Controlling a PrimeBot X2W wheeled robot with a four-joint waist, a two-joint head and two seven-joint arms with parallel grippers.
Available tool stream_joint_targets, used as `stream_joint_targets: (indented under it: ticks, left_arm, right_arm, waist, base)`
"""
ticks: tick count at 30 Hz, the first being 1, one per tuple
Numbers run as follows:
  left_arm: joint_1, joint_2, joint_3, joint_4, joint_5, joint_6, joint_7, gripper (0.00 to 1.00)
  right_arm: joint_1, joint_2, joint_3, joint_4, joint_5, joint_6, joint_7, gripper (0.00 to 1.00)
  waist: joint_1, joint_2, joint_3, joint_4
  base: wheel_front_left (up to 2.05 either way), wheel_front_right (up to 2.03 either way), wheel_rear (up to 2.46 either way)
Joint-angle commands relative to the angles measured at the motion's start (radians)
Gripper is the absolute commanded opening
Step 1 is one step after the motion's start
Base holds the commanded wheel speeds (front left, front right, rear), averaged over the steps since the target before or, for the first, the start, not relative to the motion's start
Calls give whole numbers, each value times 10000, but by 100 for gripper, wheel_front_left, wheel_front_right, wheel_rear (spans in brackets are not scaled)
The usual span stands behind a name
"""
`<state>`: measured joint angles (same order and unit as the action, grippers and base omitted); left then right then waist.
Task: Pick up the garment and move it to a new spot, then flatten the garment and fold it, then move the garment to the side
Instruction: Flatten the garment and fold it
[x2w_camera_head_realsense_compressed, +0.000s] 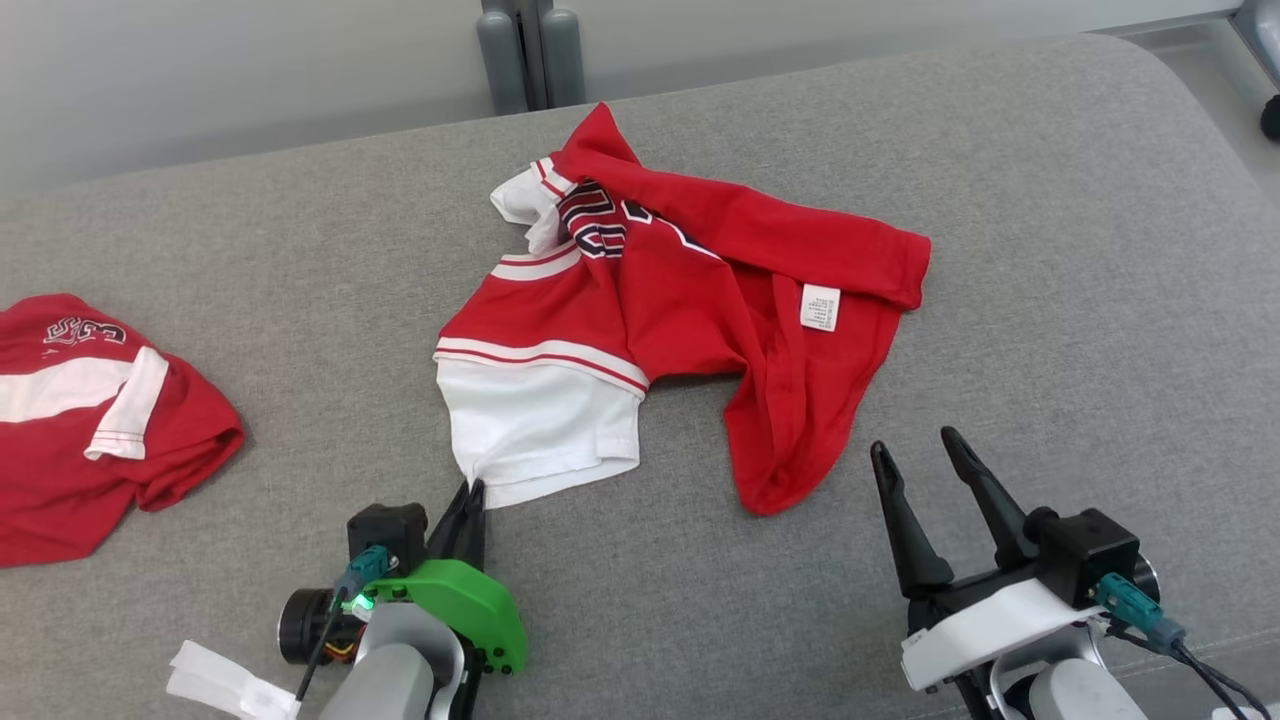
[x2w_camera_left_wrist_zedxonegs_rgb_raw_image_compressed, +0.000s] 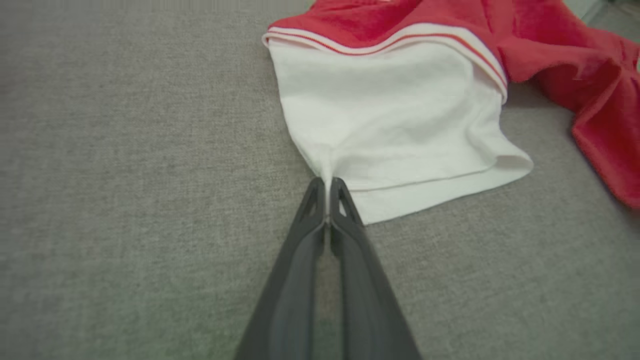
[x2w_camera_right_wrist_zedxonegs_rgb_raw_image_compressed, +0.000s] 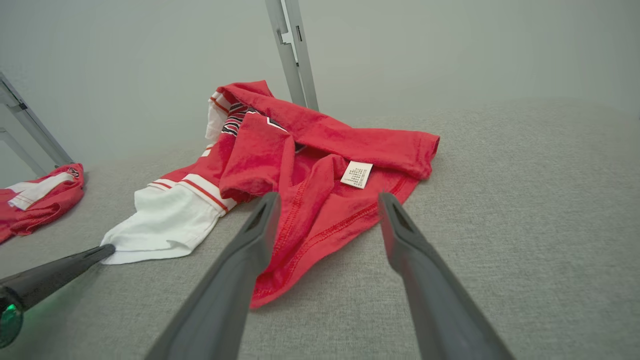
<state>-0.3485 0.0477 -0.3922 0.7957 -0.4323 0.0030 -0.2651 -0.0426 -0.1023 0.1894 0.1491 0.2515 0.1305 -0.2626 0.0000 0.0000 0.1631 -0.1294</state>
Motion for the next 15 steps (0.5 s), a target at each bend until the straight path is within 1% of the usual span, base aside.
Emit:
stream_joint_targets:
  ticks: [1,5,8,11,15]
  left_arm:
    - [-10,59,108,-228,-84,37,12,0]
    - [293,52,554,-1331,60,308,8,0]
    - [596,53,809,-2242,229,316,8,0]
    - [886,52,911,-2946,356,224,8,0]
    - [1123,52,738,-3389,248,67,8,0]
  right_arm:
    - [-59,-11,115,111,-9,4,-31,100]
    - [-218,-72,701,635,143,4,52,100]
    - [-414,-96,1225,1245,217,4,286,100]
    - [-776,-85,1631,2053,61,3,598,100]
    - [-1315,30,1840,3110,-159,3,795,100]
  waist:
    - [0,0,6,136]
    - [0,0,-9,408]
    - [0,0,-29,665]
    - [0,0,-30,908]
    - [0,0,-27,1223]
  base:
    - [0,0,0]
    - [0,0,0]
    - [0,0,0]
    - [0,0,0]
    - [0,0,0]
